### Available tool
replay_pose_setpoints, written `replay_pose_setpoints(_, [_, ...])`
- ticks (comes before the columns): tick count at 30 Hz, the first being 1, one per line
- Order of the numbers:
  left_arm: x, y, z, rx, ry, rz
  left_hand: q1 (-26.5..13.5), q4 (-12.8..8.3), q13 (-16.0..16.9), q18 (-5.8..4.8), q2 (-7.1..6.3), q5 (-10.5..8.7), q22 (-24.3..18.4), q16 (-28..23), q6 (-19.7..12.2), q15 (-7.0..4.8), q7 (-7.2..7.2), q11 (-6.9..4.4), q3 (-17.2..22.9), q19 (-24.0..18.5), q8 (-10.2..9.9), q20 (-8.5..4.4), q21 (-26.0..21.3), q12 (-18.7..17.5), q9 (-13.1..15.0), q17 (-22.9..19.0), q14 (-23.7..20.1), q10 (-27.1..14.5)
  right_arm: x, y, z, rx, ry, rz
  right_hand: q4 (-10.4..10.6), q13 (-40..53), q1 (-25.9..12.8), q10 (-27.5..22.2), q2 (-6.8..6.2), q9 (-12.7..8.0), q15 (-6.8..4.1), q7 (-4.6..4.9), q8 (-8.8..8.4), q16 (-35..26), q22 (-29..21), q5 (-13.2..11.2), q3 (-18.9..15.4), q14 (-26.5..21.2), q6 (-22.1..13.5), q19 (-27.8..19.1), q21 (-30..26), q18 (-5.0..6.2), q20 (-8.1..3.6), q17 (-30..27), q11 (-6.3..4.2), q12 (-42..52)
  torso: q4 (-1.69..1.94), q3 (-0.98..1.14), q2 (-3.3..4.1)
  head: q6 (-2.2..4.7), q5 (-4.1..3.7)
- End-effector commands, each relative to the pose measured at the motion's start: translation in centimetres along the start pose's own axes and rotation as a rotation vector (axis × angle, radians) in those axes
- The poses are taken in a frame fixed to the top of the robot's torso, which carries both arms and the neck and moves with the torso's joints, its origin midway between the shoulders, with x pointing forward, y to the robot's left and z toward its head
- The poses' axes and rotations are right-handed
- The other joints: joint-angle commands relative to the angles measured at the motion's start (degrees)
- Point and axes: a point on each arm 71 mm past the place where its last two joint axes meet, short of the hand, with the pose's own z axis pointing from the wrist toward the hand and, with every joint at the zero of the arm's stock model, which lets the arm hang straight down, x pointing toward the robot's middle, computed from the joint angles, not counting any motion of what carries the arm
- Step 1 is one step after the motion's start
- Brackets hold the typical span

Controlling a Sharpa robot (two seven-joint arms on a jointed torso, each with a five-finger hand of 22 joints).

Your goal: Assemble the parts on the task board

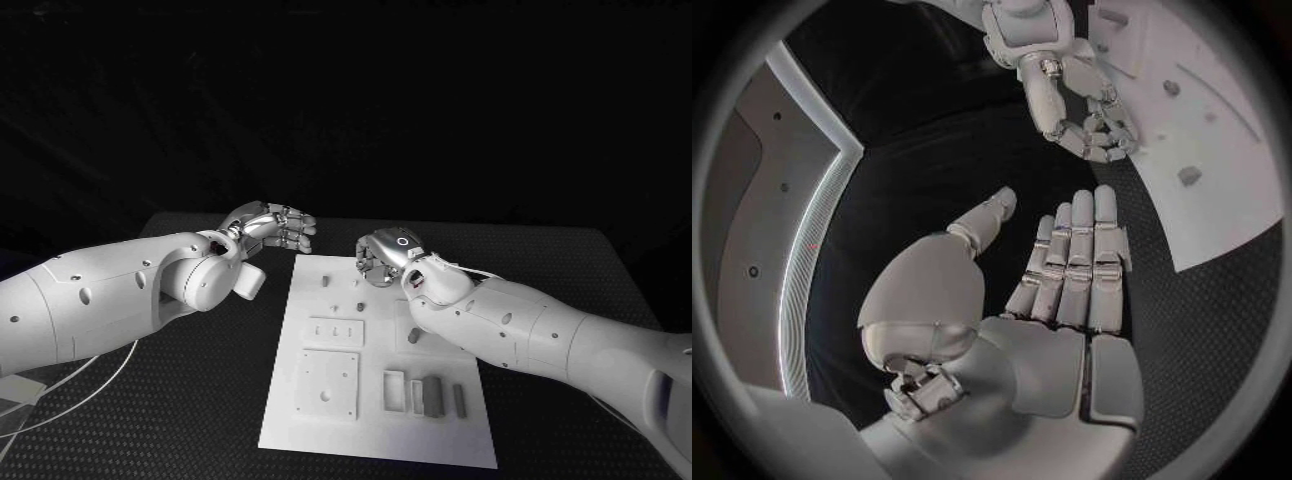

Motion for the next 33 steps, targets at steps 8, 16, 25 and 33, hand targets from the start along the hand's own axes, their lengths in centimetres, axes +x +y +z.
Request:
replay_pose_setpoints(8, [0.46,-0.46,0.13,0.015,0.017,0.001,-0.5,-0.2,0.0,1.01,-0.09,-0.18,0.1,-0.3,0.1,-0.11,1.34,0.06,-0.1,0.0,-0.3,-0.32,-0.4,-0.3,0.1,0.1,0.0,0.3,0.16,0.06,0.16,-0.009,0.008,-0.016,0.0,0.1,0.4,0.2,-0.25,0.1,-0.31,0.68,0.11,0.3,1.1,-0.1,0.2,0.0,1.0,0.0,0.3,3.37,-0.34,0.1,0.06,-0.4,0.19,-0.12,0.09,-0.21,-0.09])
replay_pose_setpoints(16, [0.75,-0.57,0.23,0.017,0.025,0.0,-0.5,-0.1,0.0,1.01,-0.11,-0.18,0.1,-0.4,0.1,-0.11,1.37,0.07,-0.1,0.0,-0.3,-0.31,-0.4,-0.3,0.1,0.2,0.1,0.3,0.23,-0.17,0.15,-0.001,0.011,-0.017,0.0,0.2,0.4,0.1,-0.32,0.1,-0.3,0.71,0.04,0.3,1.1,-0.1,0.2,0.0,1.0,0.0,0.3,3.37,-0.34,0.1,0.08,-0.4,0.22,-0.16,0.02,-0.71,0.24])
replay_pose_setpoints(25, [0.89,-0.74,0.33,0.019,0.026,0.001,-0.6,-0.1,0.0,1.01,-0.15,-0.18,0.1,-0.4,0.0,-0.11,1.39,0.08,-0.1,0.0,-0.4,-0.32,-0.4,-0.4,0.1,0.2,0.1,0.3,0.32,0.16,0.26,-0.006,0.016,-0.012,0.0,0.3,0.3,0.1,-0.32,0.2,-0.27,0.73,-0.05,0.2,1.1,-0.1,0.2,0.0,1.0,0.0,0.4,3.37,-0.33,0.1,0.1,-0.5,0.08,-0.12,0.04,-1.15,0.65])
replay_pose_setpoints(33, [0.76,-0.82,0.32,0.02,0.022,0.003,-0.6,-0.1,0.0,1.01,-0.17,-0.18,0.1,-0.4,0.0,-0.11,1.41,0.09,-0.1,0.0,-0.4,-0.32,-0.4,-0.4,0.1,0.3,0.1,0.3,0.38,0.28,0.34,0.0,0.018,-0.008,0.1,0.3,0.1,0.1,-0.26,0.2,-0.25,0.74,-0.1,0.2,1.1,-0.1,0.2,-0.1,1.0,0.0,0.4,3.37,-0.32,0.0,0.12,-0.6,0.04,-0.11,0.03,-1.18,0.72])
